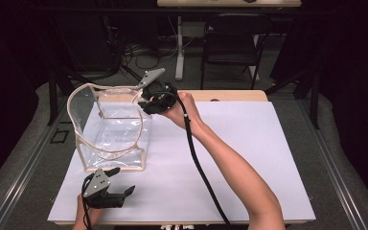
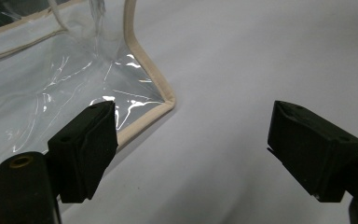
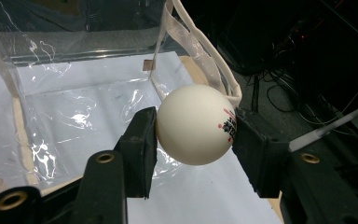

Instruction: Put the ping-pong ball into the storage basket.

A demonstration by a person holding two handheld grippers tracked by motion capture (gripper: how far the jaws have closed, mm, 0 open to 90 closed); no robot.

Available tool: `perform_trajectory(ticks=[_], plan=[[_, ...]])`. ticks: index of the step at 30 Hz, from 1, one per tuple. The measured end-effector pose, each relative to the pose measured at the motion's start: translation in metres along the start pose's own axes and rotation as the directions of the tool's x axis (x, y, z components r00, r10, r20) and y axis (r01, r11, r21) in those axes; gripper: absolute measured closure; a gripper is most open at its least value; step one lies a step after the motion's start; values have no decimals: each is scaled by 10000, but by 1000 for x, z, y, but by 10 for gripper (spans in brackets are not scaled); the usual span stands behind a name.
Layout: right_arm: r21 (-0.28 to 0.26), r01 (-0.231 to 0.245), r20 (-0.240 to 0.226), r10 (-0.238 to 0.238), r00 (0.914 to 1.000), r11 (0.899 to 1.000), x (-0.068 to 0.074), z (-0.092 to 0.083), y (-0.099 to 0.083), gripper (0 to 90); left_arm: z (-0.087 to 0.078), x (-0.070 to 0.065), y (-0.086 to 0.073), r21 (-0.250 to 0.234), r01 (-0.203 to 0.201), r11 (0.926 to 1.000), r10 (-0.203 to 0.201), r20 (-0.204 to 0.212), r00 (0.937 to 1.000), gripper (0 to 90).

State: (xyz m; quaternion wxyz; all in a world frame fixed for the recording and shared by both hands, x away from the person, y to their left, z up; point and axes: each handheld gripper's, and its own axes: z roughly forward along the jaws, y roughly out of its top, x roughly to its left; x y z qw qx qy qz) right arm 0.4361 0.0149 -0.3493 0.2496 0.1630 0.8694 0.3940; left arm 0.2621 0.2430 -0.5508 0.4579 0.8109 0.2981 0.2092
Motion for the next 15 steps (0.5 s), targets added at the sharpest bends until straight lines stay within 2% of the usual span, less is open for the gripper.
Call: perform_trajectory(ticks=[15], plan=[[26, 193, -149, -193, 9997, 9998, 8, 8, 13, 505, 0, 0, 0, 19, 0, 10000, 0, 8, 10000, 163]])
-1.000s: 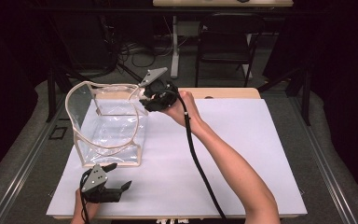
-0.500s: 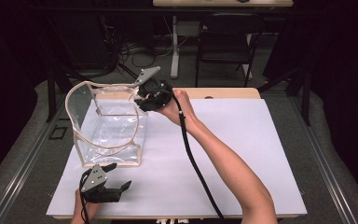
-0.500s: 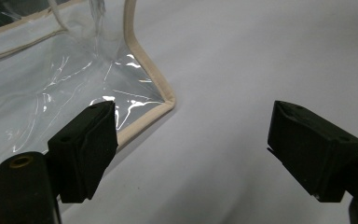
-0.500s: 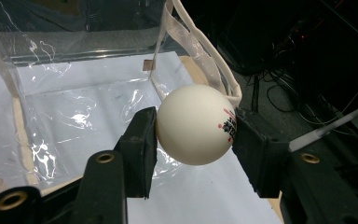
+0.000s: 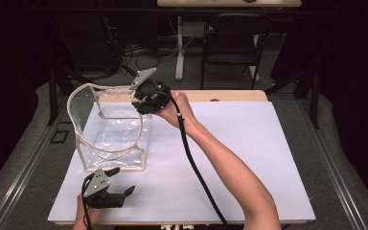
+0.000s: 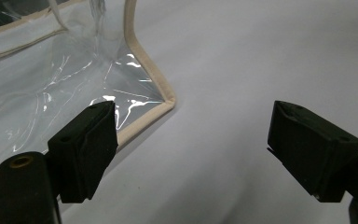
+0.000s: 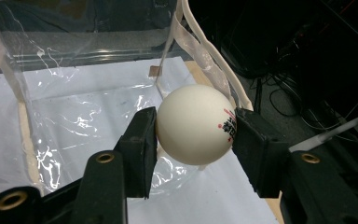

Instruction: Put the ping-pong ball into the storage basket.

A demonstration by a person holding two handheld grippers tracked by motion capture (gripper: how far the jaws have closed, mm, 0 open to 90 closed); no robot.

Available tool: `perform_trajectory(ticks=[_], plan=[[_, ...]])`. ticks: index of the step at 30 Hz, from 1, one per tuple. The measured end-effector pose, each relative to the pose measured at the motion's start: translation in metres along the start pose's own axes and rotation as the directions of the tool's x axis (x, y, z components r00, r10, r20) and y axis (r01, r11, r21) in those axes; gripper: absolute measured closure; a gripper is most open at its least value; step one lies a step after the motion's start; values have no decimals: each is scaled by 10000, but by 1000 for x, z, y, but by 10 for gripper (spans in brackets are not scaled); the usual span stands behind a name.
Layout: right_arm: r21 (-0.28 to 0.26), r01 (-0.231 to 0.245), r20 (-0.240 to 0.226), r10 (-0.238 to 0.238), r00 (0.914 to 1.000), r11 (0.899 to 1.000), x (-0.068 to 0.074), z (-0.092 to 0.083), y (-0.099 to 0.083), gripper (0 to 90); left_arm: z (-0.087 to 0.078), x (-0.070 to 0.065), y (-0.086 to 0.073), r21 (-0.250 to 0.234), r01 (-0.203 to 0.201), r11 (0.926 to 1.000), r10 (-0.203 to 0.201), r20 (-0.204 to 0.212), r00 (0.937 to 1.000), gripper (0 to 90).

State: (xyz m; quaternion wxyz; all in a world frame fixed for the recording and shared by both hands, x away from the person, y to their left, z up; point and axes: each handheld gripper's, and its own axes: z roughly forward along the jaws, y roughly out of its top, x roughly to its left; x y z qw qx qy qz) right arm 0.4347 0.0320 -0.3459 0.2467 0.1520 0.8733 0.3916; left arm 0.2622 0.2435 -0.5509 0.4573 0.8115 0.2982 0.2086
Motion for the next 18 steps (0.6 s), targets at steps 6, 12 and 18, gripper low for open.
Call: perform_trajectory(ticks=[6, 12, 18], plan=[[68, 145, -97, -145, 9998, 9999, 4, 4, 5, 505, 0, 0, 0, -12, 8, 10000, -8, -6, 10000, 163], [148, 174, -157, -171, 9997, 9997, 6, 8, 7, 505, 0, 0, 0, 6, -19, 10000, 19, 8, 10000, 163], [190, 220, -205, -216, 9996, 9996, 8, 10, 8, 505, 0, 0, 0, 18, -27, 10000, 27, 5, 10000, 163]])
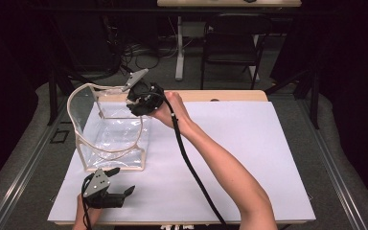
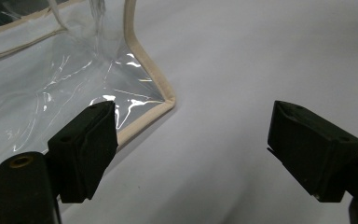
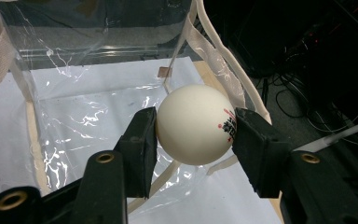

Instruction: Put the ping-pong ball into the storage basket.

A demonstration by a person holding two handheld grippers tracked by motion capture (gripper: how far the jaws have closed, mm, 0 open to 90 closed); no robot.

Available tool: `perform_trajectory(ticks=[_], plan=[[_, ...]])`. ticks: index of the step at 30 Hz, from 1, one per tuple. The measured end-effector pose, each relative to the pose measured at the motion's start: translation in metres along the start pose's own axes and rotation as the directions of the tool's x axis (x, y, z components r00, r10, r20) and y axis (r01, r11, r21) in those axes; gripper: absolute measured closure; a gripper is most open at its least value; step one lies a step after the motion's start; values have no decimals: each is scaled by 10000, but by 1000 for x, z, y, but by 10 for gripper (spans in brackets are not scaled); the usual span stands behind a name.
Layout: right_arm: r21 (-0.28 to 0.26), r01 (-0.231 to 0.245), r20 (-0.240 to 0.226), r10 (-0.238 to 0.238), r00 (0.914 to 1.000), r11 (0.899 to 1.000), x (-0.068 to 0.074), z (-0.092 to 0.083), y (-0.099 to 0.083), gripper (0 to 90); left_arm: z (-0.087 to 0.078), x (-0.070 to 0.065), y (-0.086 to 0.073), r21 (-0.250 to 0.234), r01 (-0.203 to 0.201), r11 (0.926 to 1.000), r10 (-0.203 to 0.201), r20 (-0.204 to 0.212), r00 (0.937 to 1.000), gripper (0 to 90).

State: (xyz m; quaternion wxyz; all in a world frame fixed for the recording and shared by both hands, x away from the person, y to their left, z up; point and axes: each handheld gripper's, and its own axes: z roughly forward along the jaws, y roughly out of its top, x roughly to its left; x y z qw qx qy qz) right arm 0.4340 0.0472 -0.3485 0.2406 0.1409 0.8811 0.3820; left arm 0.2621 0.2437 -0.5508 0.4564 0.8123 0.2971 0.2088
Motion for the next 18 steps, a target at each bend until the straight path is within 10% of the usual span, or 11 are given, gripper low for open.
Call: perform_trajectory(ticks=[18], plan=[[209, 260, -132, -257, 9996, 9994, 8, 7, 5, 505, 0, 0, 0, 10, -1, 10000, 1, -9, 10000, 163]])
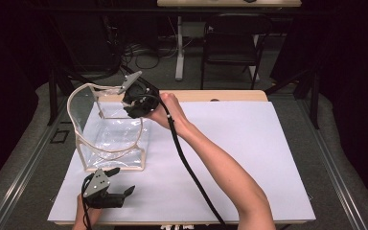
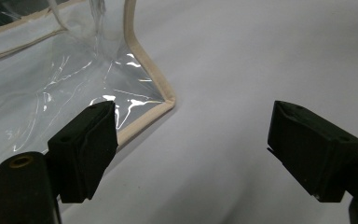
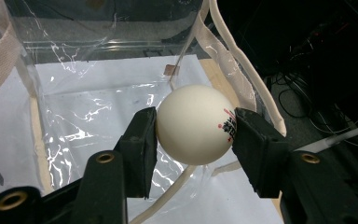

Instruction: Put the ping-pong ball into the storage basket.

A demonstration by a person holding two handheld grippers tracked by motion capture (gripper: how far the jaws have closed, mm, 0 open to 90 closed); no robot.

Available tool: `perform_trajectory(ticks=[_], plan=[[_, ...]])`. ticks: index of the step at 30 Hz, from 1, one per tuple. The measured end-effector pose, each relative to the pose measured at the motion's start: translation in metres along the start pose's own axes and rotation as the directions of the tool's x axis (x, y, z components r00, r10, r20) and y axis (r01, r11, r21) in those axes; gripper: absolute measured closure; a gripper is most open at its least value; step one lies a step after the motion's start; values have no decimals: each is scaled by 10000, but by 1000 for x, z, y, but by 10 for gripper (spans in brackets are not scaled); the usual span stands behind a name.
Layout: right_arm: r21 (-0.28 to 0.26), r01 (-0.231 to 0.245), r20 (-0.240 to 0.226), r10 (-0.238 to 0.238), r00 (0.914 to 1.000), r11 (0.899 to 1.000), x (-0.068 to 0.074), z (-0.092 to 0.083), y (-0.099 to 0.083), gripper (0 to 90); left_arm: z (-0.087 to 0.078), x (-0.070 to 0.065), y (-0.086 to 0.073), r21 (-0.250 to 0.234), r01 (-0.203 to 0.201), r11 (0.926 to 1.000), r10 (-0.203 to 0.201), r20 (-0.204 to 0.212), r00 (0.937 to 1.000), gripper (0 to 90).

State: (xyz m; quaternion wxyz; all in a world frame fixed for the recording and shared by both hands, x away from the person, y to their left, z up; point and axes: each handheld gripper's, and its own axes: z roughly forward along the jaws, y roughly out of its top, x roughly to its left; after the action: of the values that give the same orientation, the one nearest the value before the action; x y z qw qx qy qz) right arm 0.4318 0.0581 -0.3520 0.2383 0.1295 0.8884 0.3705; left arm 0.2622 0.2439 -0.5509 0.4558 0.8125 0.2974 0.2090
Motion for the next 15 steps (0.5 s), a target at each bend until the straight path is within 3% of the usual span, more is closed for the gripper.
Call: perform_trajectory(ticks=[15], plan=[[290, 285, -155, -280, 9995, 9992, 6, 8, 4, 505, 0, 0, 0, -15, -6, 10000, 6, 17, 10000, 163]])
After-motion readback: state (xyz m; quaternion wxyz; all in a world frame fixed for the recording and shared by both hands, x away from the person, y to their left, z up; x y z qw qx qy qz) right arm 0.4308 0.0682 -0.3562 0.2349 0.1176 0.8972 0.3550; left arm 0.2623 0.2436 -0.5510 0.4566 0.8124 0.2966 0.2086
